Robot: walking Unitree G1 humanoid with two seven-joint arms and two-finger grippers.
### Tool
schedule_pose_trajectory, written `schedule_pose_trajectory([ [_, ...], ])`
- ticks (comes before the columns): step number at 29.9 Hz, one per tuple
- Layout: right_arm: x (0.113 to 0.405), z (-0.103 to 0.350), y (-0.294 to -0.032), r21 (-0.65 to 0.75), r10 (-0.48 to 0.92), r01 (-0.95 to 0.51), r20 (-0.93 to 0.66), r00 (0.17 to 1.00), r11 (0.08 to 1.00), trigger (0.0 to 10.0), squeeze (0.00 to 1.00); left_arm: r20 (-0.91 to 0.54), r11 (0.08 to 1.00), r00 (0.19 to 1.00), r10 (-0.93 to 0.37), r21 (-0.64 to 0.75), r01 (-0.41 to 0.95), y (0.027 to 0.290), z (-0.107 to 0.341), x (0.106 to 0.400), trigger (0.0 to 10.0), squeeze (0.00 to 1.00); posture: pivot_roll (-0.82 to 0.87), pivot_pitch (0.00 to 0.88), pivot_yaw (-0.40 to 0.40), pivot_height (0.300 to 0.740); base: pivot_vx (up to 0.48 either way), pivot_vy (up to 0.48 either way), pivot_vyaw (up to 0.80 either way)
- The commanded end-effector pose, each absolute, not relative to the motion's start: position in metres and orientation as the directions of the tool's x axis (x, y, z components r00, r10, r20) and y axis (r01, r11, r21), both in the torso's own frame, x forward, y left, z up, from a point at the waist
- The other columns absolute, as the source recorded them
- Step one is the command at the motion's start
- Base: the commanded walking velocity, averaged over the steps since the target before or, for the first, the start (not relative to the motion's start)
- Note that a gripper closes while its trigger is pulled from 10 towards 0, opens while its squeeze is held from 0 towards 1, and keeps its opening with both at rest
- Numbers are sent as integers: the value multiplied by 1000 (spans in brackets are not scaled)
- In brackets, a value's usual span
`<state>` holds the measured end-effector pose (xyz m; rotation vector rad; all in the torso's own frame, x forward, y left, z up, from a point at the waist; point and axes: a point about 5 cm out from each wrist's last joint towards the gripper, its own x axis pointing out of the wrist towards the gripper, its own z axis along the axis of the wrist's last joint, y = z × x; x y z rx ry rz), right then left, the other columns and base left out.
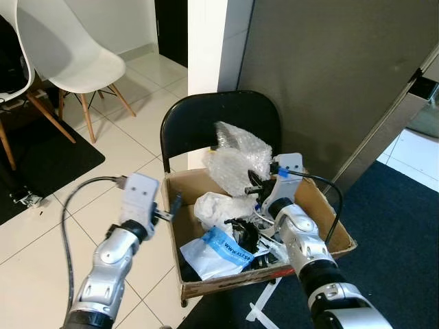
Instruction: Picking trash to rubbish bin
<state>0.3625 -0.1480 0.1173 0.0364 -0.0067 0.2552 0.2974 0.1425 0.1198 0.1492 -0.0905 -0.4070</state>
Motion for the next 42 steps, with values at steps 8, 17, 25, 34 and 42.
schedule_pose_trajectory([
  [8,359,106,-193,-202,55,-70,-78,995,977,10000,0,33,844,846,-533,92,528,134,112,278,10000,0,66,144,-49,740,0,0,0],
  [17,352,81,-208,-324,63,-156,-281,958,933,10000,0,1,826,829,-559,88,557,136,107,274,10000,0,64,148,-49,740,0,0,0],
  [25,341,61,-213,-437,72,-278,-431,899,855,10000,0,-3,823,826,-564,81,562,138,108,273,10000,0,65,155,-51,740,0,0,0],
  [34,343,60,-202,-388,96,-278,-425,900,879,10000,0,-4,840,843,-537,84,536,141,109,277,10000,0,65,158,-48,740,0,0,0],
  [42,349,69,-190,-241,147,-242,-354,924,940,10000,1000,-3,841,845,-535,87,533,142,110,277,10000,0,69,156,-44,740,0,0,0],
])
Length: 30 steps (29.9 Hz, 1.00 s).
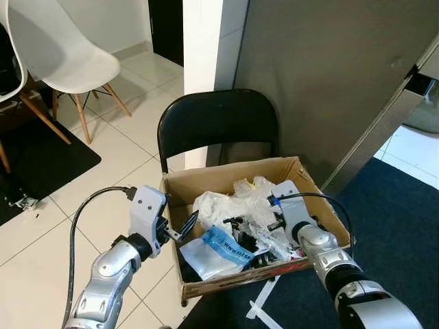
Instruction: Picking trash to rubbish bin
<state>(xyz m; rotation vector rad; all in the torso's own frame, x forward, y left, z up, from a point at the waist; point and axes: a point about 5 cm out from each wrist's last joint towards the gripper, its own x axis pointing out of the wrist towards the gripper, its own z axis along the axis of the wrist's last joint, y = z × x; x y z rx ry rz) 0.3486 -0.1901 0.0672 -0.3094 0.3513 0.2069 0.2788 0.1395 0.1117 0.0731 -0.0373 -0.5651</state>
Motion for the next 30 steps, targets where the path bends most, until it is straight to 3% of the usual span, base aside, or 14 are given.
schedule_pose_trajectory([
  [1,351,72,-190,-239,142,-231,-338,930,943,10000,1000,-4,842,845,-534,87,533,142,110,278,10000,0,69,156,-44,740,0,0,0],
  [7,359,87,-193,-204,114,-168,-250,961,964,10000,1000,-4,844,847,-531,89,530,142,110,278,10000,0,69,155,-44,740,0,0,0],
  [8,365,103,-196,-224,74,-106,-149,986,969,10000,1000,-1,846,850,-527,90,525,143,110,279,10000,0,68,154,-45,740,0,0,0],
  [9,365,103,-196,-224,74,-106,-149,986,969,10000,1000,-1,846,850,-527,90,525,143,110,279,10000,0,68,154,-45,740,0,0,0],
  [10,368,114,-199,-244,40,-61,-90,995,968,10000,561,0,848,852,-524,91,522,143,110,279,10000,0,70,153,-46,740,0,0,0],
  [11,368,114,-199,-244,40,-61,-90,995,968,10000,561,0,848,852,-524,91,522,143,110,279,10000,0,70,153,-46,740,0,0,0],
  [12,375,137,-208,-259,-44,51,33,998,965,10000,0,2,851,854,-520,92,517,144,111,280,10000,0,70,152,-46,740,0,0,0],
  [23,378,173,-228,-292,-174,238,227,958,926,10000,0,5,857,861,-509,99,506,145,112,282,10000,0,70,148,-47,740,0,0,0],
  [27,377,175,-234,-239,-213,270,240,947,932,10000,0,8,866,871,-491,113,488,148,113,283,10000,0,71,148,-46,740,0,0,0],
  [28,377,168,-237,-134,-224,249,182,958,959,10000,0,12,878,884,-467,124,462,150,113,285,10000,0,67,146,-45,740,0,0,0],
  [30,377,162,-236,-72,-210,222,147,967,972,10000,0,12,891,899,-437,141,432,153,113,287,10000,0,67,146,-45,740,0,0,0],
])
